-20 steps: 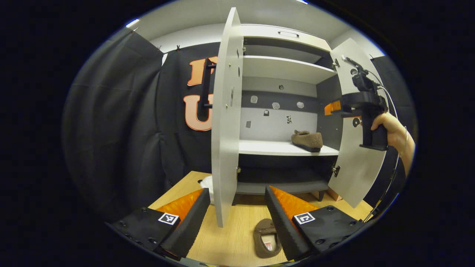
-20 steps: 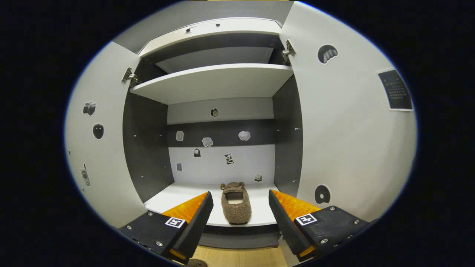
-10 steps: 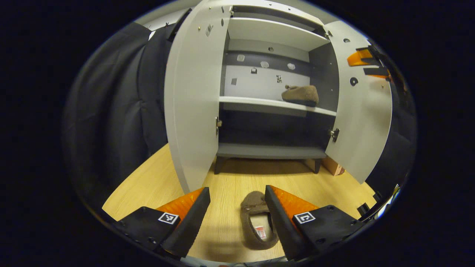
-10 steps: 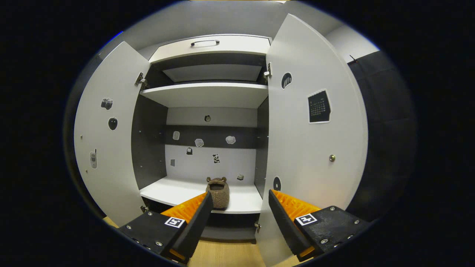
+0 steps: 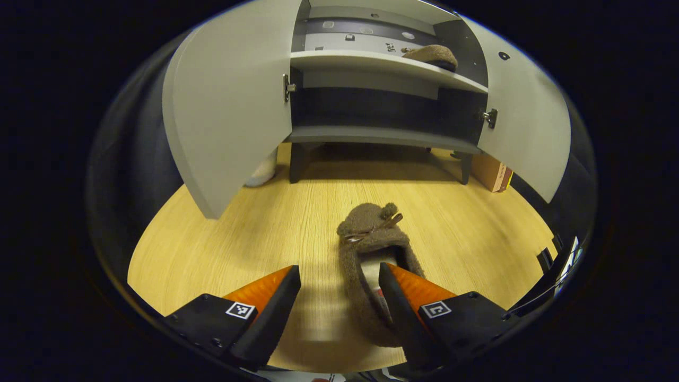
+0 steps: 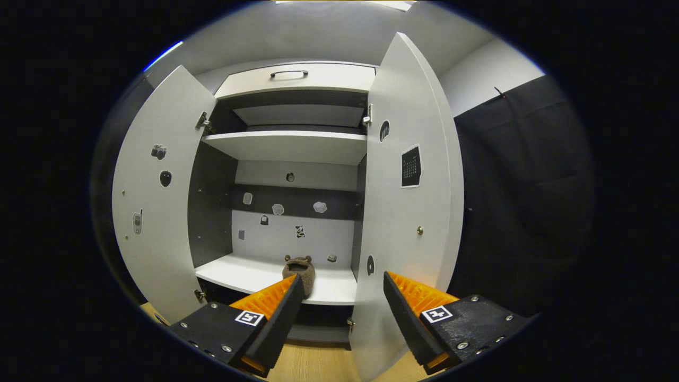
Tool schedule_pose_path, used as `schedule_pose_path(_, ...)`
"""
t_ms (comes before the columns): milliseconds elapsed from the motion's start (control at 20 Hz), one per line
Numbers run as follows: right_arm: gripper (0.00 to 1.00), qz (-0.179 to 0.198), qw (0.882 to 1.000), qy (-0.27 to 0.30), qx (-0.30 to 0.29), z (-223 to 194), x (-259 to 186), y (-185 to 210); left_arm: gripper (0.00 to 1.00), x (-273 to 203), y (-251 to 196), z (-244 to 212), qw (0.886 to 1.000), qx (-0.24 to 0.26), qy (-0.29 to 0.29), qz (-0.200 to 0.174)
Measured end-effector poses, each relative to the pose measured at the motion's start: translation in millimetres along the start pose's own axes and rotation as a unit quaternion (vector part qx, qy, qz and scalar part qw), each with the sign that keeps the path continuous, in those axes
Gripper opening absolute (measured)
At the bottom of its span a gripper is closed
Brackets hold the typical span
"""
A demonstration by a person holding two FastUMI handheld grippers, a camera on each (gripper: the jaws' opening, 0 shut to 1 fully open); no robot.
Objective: Grab one shoe with the right hand and put it into the shoe cabinet, grab the other shoe with the left hand and put it into the shoe cabinet; then close the right door with the right hand and the left door with the left hand.
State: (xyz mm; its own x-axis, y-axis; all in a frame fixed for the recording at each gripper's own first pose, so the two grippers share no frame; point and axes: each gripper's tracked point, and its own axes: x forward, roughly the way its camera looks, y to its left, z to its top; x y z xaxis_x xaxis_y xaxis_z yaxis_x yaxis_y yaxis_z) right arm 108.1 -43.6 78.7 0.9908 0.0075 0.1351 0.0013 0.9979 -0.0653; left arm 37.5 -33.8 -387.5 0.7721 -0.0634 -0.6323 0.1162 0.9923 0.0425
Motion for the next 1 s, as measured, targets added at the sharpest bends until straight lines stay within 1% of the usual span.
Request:
schedule_pose_path(50,0.92,0.000,1.000,-0.003,-0.001,1.0,0.0,0.0,0.98,1.3,-0.2,-3.9,1.000,-0.007,0.010,-0.001)
schedule_pose_path(100,0.88,0.000,1.000,-0.004,0.000,0.6,-0.9,0.1,0.98,4.1,-1.0,-7.4,1.000,-0.011,0.017,-0.002)
schedule_pose_path(150,0.93,0.000,1.000,-0.004,0.003,0.5,-1.1,0.6,0.98,8.0,-2.4,-11.2,1.000,-0.014,0.023,-0.004)
schedule_pose_path(250,0.93,0.003,1.000,-0.003,0.011,-0.7,-1.3,0.7,0.98,14.6,-3.4,-14.7,0.999,-0.019,0.029,-0.014)
schedule_pose_path(300,0.93,0.004,1.000,-0.003,0.013,-0.2,-2.2,0.8,0.93,17.7,-10.2,-15.8,0.999,-0.023,0.034,-0.027)
schedule_pose_path(350,0.93,0.005,1.000,-0.003,0.016,0.2,-2.3,0.8,0.84,20.7,-13.8,-16.9,0.998,-0.028,0.042,-0.032)
schedule_pose_path(400,0.93,0.007,1.000,-0.002,0.017,0.2,-2.3,0.6,0.71,23.3,-19.5,-17.1,0.998,-0.034,0.047,-0.040)
schedule_pose_path(450,0.93,0.012,1.000,-0.001,0.019,0.4,-2.5,2.5,0.63,24.7,-23.0,-18.8,0.997,-0.037,0.058,-0.040)
schedule_pose_path(500,0.93,0.014,1.000,0.001,0.020,-0.4,-2.4,2.5,0.41,26.4,-23.5,-19.8,0.996,-0.026,0.073,-0.034)
schedule_pose_path(550,0.93,0.016,1.000,0.003,0.022,-0.6,-2.2,2.6,0.40,27.3,-15.6,-17.9,0.997,0.000,0.081,-0.012)
schedule_pose_path(650,0.93,0.017,0.999,0.006,0.026,-1.8,-2.8,2.5,0.12,29.6,-9.9,-11.4,0.996,0.023,0.082,-0.007)
schedule_pose_path(700,0.93,0.018,0.999,0.005,0.027,-1.5,-3.0,2.0,0.07,28.6,-10.6,-5.4,0.996,0.022,0.086,-0.015)
schedule_pose_path(850,0.93,0.024,0.999,0.005,0.028,0.3,-4.1,4.3,0.07,1.2,0.6,26.6,0.996,0.006,0.086,-0.024)
schedule_pose_path(1000,0.93,0.030,0.999,0.003,0.035,2.1,-5.2,6.1,0.07,-43.1,7.2,63.6,0.997,-0.013,0.076,-0.033)
